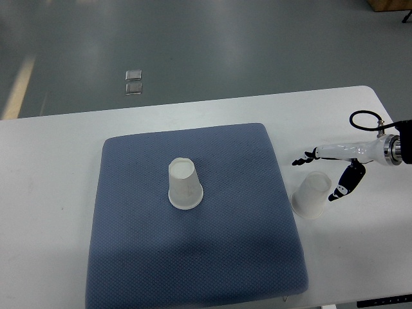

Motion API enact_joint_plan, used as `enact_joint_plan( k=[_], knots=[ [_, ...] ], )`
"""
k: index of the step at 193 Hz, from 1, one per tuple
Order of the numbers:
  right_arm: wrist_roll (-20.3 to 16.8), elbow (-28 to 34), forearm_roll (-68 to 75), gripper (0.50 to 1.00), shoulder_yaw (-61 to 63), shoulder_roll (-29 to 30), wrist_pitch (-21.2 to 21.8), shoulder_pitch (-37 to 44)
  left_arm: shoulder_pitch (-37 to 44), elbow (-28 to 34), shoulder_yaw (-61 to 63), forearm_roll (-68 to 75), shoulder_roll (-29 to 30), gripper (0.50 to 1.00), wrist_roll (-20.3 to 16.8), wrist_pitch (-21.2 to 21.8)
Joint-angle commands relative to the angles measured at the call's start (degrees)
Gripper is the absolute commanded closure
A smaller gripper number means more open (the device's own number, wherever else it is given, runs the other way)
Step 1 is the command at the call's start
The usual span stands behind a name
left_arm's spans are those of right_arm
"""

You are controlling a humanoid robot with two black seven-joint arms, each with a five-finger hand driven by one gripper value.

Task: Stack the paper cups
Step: 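Lower the right hand down beside the loose white paper cup, then close the right hand fingers around the white cup and lift it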

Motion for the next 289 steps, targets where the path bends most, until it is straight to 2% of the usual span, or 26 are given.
enact_joint_plan(
  k=[1,68,127,140,175,190,208,254,289],
  knots=[
    [-0.04,-0.04,-0.65,0.609,0.00,0.30,-0.20,-0.14,-0.01,0.00,0.00,0.00,0.00,0.500,0.00,0.00],
    [0.05,-0.75,-0.91,0.671,-1.23,0.47,-2.13,-0.49,0.07,0.00,0.00,0.00,0.00,0.500,0.00,0.00],
    [0.40,-0.92,-2.32,0.746,-1.23,0.56,-3.01,-0.76,-0.01,0.00,0.00,0.00,0.00,0.500,0.00,0.00],
    [0.40,-0.92,-2.32,0.789,-1.23,0.56,-3.01,-0.76,-0.01,0.00,0.00,0.00,0.00,0.500,0.00,0.00],
    [0.49,-0.92,-2.32,0.957,-1.14,0.30,-3.10,-0.40,-0.01,0.00,0.00,0.00,0.00,0.500,0.00,0.00],
    [0.66,-0.83,-2.14,1.000,-0.79,0.12,-3.10,0.04,-0.01,0.00,0.00,0.00,0.00,0.500,0.00,0.00],
    [1.10,-0.83,-1.61,1.000,0.17,-0.06,-3.10,1.00,-0.01,0.00,0.00,0.00,0.00,0.500,0.00,0.00],
    [1.01,-0.57,4.63,1.000,0.79,-0.06,-2.04,12.43,-0.01,0.00,0.00,0.00,0.00,0.500,0.00,0.00],
    [0.40,-0.48,10.60,1.000,0.79,0.65,4.11,22.97,-0.01,0.00,0.00,0.00,0.00,0.500,0.00,0.00]
  ],
)
